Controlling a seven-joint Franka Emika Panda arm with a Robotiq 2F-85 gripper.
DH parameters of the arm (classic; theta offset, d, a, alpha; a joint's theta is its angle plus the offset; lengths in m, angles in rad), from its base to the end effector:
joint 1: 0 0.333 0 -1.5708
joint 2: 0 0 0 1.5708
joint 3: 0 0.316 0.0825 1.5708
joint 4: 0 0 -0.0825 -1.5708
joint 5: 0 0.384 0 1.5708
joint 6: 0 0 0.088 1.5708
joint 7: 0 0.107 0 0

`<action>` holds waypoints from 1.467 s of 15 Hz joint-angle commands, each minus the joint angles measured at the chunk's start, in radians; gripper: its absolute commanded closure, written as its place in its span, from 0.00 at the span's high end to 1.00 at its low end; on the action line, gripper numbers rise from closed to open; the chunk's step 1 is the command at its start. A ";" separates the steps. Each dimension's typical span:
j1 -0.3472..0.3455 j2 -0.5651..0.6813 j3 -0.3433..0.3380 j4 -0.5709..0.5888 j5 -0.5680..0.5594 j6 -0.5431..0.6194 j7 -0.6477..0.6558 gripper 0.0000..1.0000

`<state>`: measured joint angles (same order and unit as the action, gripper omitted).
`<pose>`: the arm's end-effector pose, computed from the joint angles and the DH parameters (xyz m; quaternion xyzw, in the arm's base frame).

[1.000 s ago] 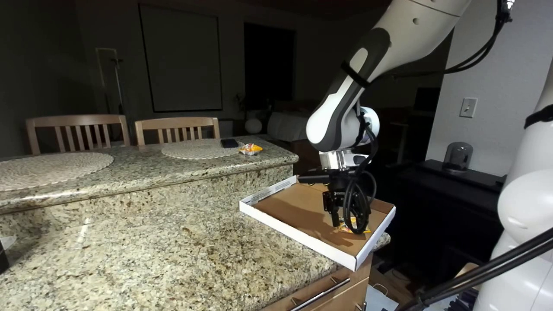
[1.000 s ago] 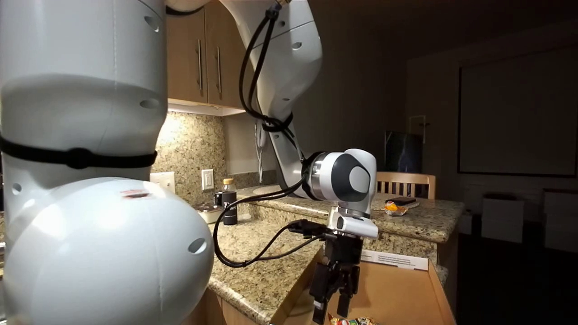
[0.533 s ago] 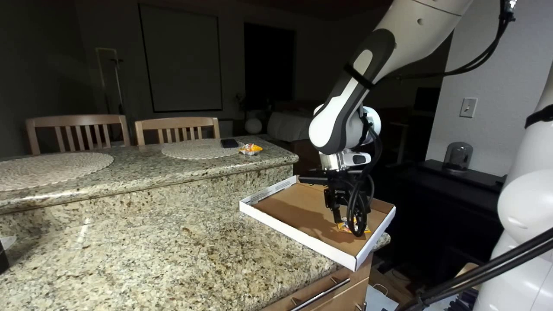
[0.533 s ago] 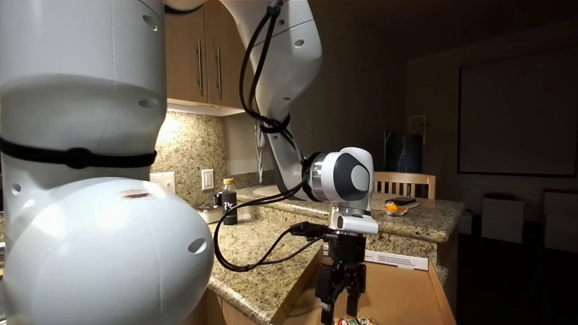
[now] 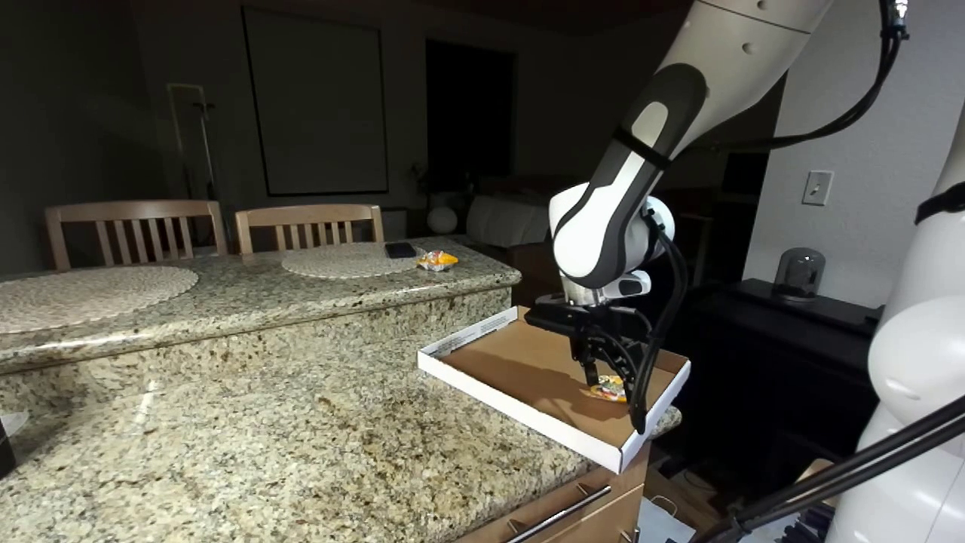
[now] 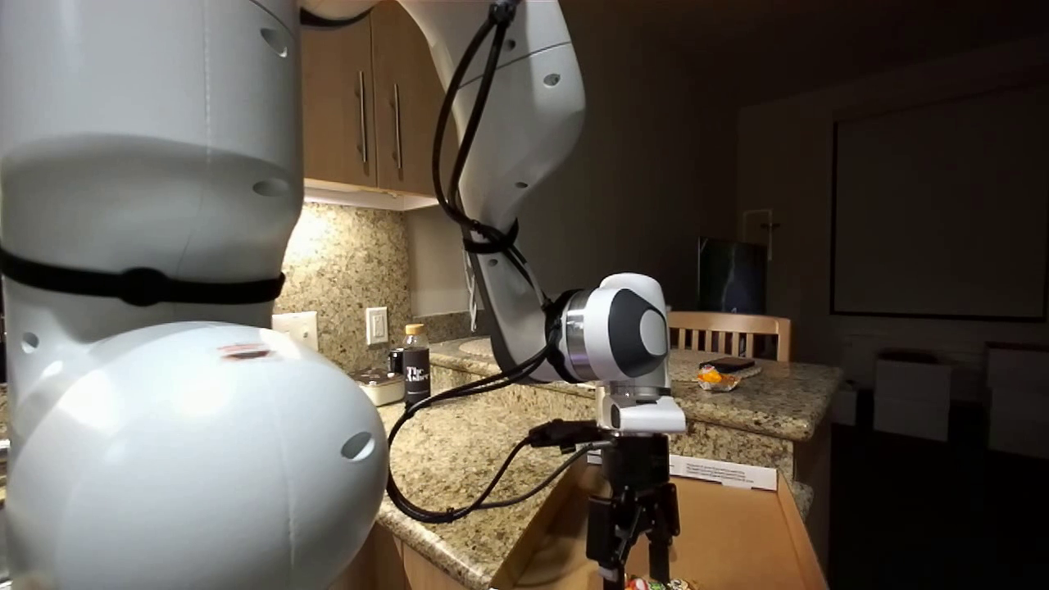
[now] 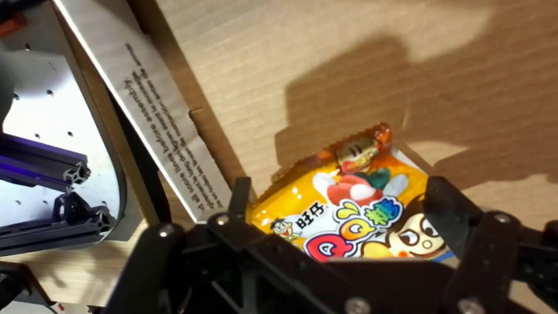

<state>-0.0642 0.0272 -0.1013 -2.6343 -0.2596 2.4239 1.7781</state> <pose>0.3964 -0.0676 0.2196 0.6433 -0.7529 -0.0278 0.1363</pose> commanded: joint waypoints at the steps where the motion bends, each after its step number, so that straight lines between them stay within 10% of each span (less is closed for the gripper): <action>1: -0.002 -0.010 0.000 -0.039 -0.064 0.113 0.072 1.00; 14: -0.001 0.016 -0.016 -0.041 -0.205 0.283 0.193 0.08; 22: 0.000 -0.024 -0.012 -0.042 -0.167 0.300 0.157 0.02</action>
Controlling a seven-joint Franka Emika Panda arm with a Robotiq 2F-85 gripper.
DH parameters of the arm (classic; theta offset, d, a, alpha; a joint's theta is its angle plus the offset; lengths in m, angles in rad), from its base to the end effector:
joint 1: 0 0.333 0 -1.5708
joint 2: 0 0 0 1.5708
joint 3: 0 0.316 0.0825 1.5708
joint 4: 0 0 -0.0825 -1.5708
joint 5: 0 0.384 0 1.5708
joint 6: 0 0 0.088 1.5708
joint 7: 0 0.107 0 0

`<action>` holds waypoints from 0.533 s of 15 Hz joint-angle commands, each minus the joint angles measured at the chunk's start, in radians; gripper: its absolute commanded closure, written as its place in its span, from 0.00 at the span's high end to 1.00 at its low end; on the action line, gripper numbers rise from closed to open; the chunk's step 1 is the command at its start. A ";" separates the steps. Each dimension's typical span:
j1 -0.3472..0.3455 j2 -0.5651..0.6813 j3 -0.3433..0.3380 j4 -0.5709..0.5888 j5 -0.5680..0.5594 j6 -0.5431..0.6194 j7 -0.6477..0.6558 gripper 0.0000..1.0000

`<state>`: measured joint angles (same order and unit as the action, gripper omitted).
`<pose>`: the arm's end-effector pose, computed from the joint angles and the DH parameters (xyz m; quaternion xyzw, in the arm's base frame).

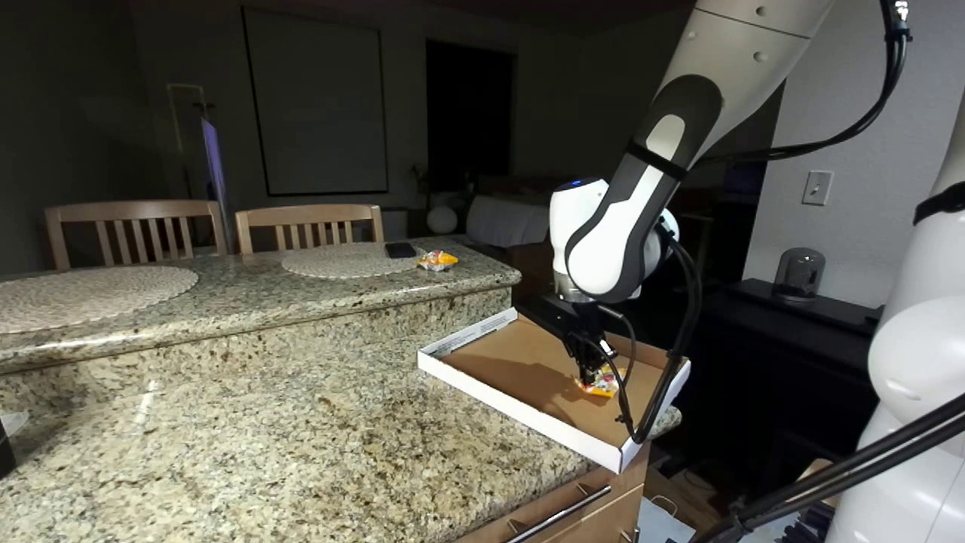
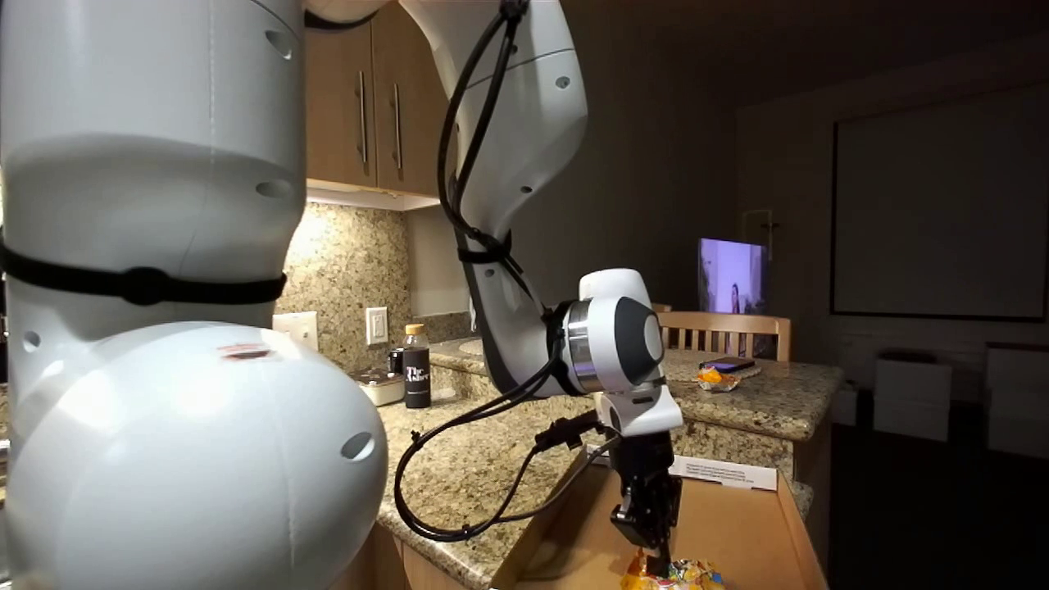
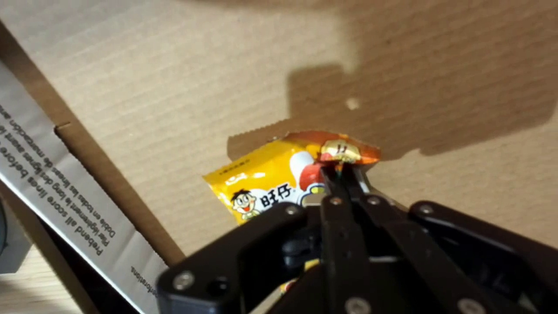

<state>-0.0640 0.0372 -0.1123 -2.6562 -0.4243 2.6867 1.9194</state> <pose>0.4154 -0.0610 0.2266 0.6523 -0.7521 0.0696 0.0632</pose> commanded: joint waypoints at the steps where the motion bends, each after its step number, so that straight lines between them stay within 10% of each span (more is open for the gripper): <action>1: 0.001 -0.052 0.001 -0.018 0.002 0.045 0.008 0.02; 8: -0.029 -0.198 0.061 0.073 -0.110 0.096 0.037 0.02</action>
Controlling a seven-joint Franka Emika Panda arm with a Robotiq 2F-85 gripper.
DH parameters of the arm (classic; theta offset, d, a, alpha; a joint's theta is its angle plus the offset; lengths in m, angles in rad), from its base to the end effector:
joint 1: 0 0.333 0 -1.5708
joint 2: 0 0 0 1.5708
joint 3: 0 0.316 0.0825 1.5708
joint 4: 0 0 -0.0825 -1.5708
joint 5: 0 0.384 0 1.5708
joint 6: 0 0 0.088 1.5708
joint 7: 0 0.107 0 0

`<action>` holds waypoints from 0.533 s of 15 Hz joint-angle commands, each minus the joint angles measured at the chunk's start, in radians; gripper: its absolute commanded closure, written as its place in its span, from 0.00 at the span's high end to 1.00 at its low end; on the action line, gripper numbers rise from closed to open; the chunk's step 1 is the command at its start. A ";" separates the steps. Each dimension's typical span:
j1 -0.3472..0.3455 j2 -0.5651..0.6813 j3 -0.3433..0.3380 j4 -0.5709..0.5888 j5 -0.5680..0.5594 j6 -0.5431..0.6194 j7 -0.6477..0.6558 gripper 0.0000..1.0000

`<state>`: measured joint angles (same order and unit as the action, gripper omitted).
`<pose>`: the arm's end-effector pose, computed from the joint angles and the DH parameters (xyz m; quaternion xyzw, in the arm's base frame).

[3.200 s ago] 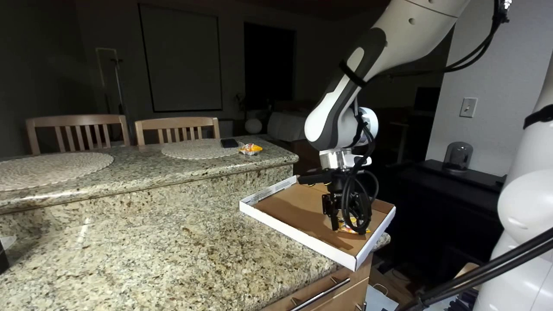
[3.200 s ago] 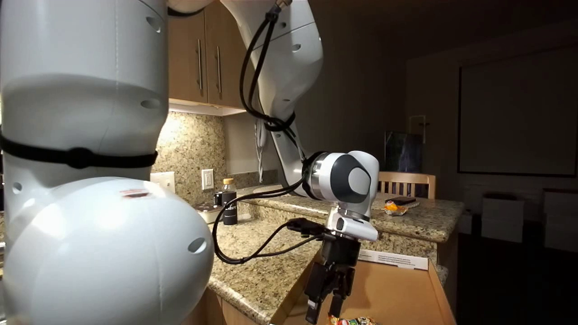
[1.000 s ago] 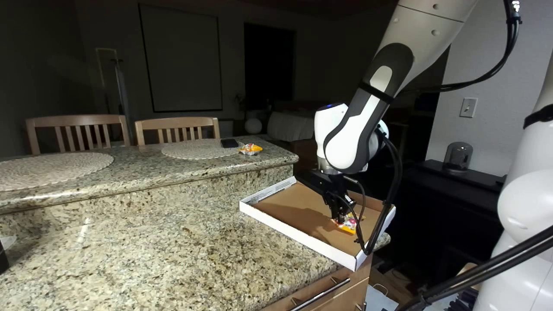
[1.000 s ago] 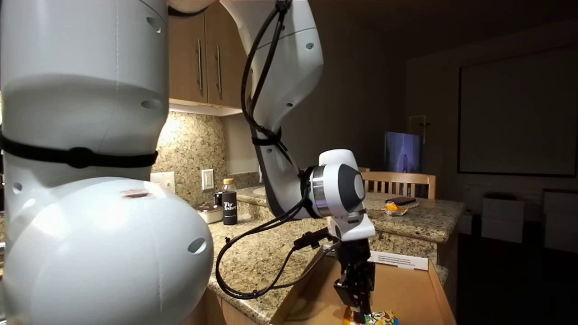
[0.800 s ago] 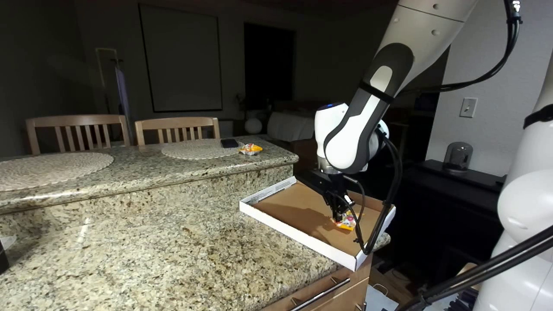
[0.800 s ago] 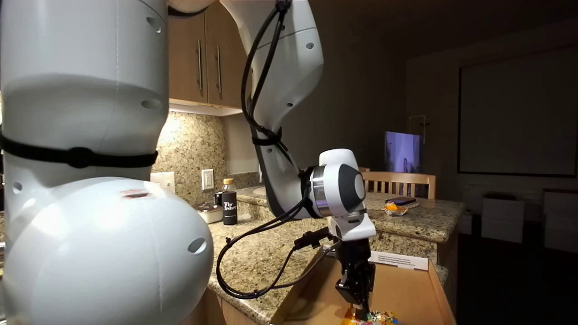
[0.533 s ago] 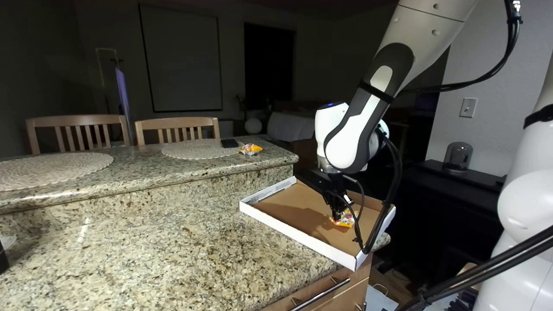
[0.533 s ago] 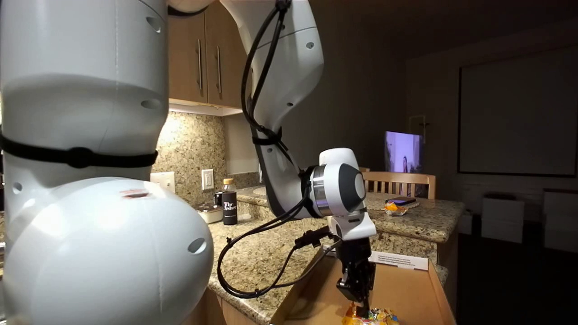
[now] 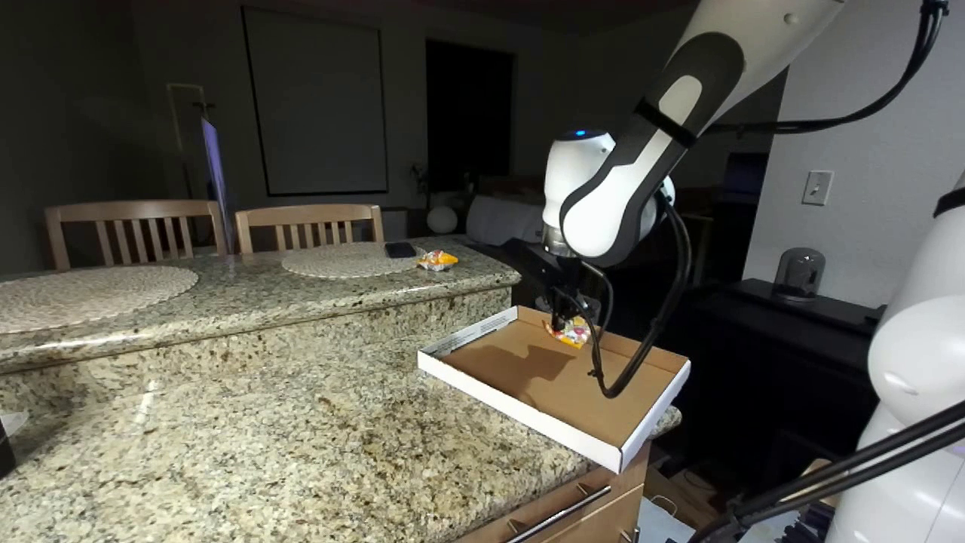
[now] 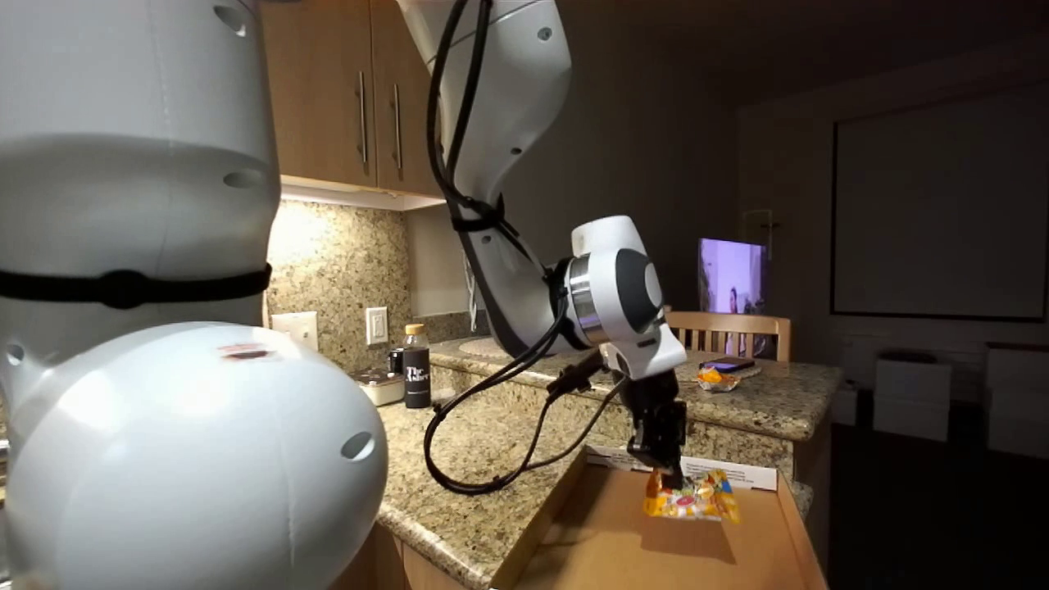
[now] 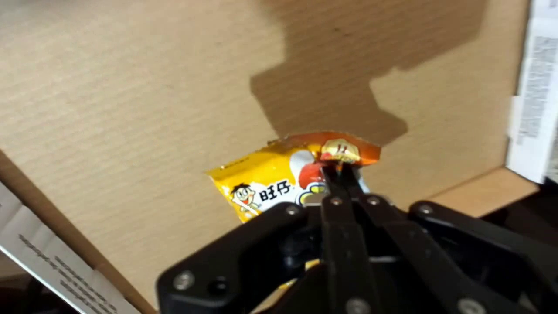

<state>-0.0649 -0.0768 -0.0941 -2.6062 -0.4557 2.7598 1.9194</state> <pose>0.4501 -0.0532 0.3010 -0.6617 0.7340 -0.1520 0.0204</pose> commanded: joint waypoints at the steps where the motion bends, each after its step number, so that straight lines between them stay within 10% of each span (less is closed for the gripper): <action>1: -0.030 -0.099 0.066 0.059 -0.093 0.015 0.027 0.02; 7: -0.018 -0.029 0.176 0.450 -0.280 -0.006 0.124 0.02; 8: -0.022 -0.010 0.192 0.525 -0.325 -0.012 0.162 0.27</action>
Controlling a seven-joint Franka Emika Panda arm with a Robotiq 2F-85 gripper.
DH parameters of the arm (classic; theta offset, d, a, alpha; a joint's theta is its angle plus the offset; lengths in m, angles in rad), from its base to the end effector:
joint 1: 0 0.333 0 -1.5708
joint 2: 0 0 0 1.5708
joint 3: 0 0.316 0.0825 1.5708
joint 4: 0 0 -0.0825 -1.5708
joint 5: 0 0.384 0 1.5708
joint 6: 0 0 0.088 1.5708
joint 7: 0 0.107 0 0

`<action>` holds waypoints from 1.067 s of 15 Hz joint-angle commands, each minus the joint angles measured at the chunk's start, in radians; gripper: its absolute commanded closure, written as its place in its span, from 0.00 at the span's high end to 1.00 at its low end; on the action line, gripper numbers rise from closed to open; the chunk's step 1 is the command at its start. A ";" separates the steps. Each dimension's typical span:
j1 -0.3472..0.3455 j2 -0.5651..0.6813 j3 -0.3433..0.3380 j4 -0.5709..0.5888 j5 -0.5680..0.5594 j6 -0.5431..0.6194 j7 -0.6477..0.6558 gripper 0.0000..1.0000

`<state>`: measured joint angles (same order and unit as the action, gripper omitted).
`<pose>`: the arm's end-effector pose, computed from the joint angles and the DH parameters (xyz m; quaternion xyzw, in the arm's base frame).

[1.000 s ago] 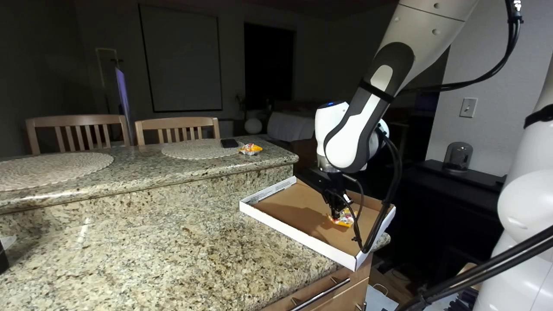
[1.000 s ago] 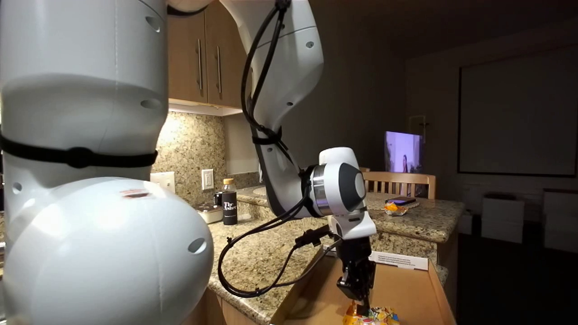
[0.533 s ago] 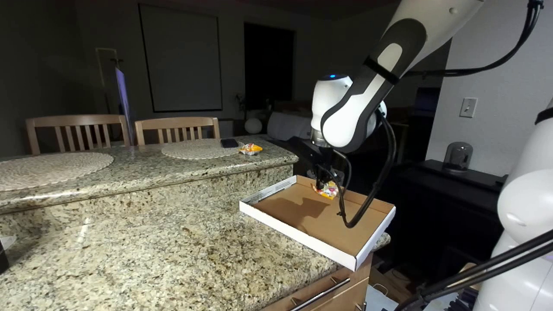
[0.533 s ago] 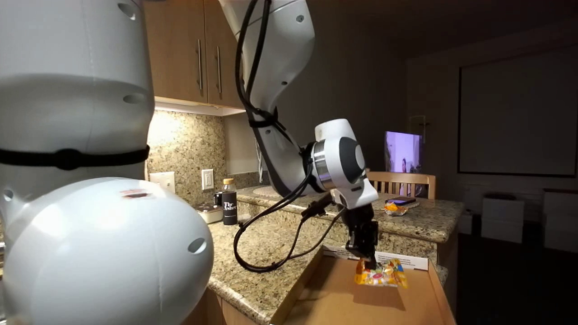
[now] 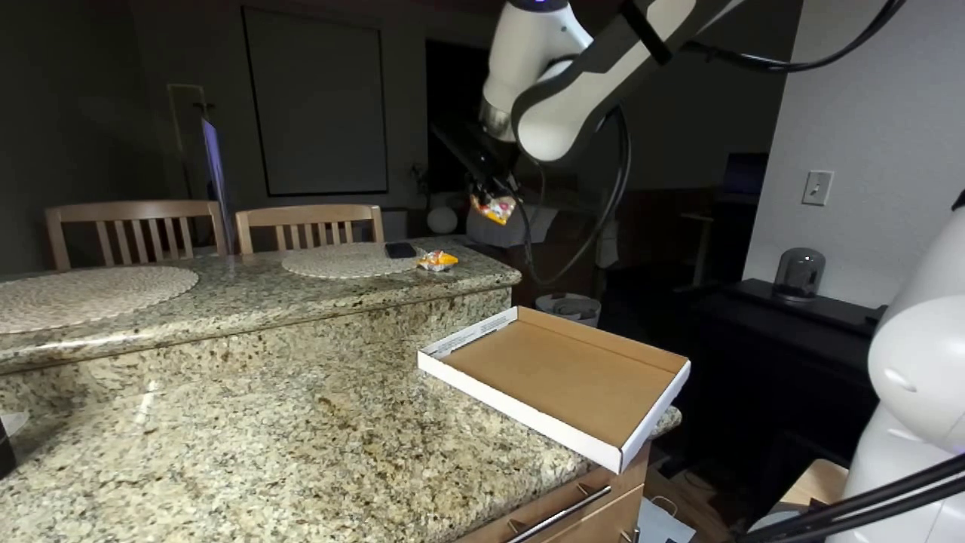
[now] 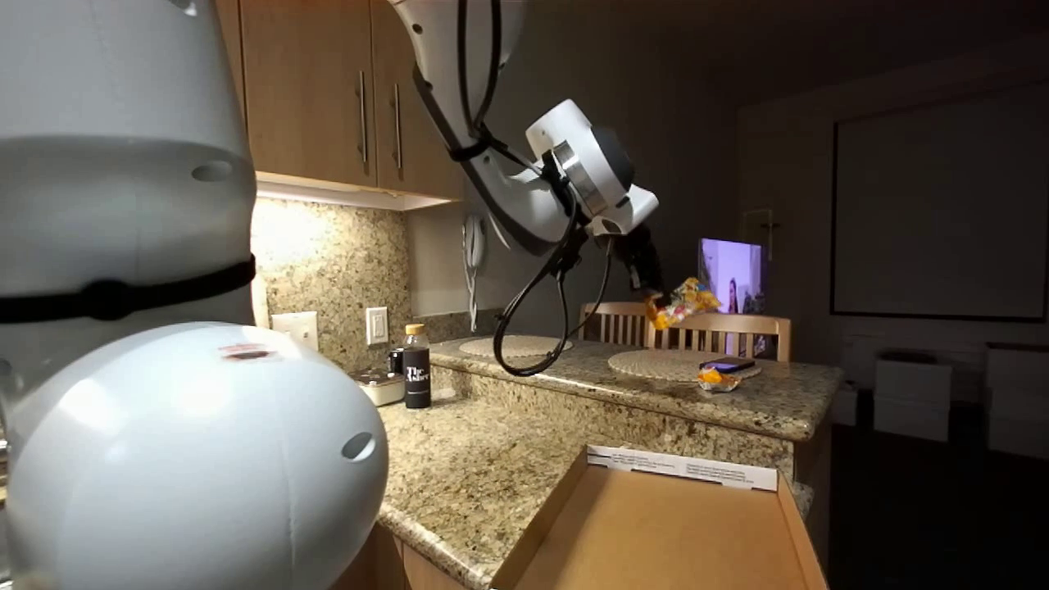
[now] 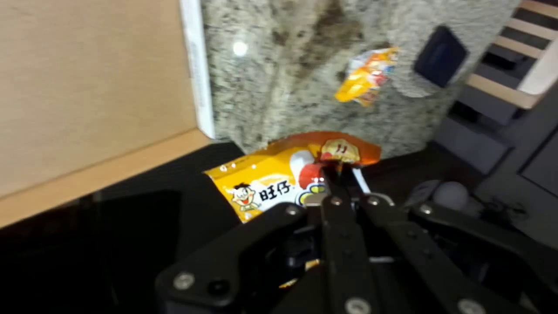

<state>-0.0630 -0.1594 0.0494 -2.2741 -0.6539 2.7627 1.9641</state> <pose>0.5332 0.0193 0.4900 -0.6985 0.6142 -0.3433 0.1302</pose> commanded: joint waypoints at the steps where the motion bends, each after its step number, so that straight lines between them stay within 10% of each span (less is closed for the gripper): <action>1: -0.034 0.091 0.065 0.265 -0.185 -0.037 0.195 0.28; 8: 0.002 0.299 0.068 0.631 -0.501 -0.285 0.517 0.71; 12: 0.005 0.322 0.066 0.562 -0.492 -0.253 0.494 0.97; 16: 0.039 0.262 0.028 0.368 -0.275 -0.140 0.334 1.00</action>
<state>-0.0332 0.1818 0.0931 -1.7426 -1.0579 2.5338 2.3989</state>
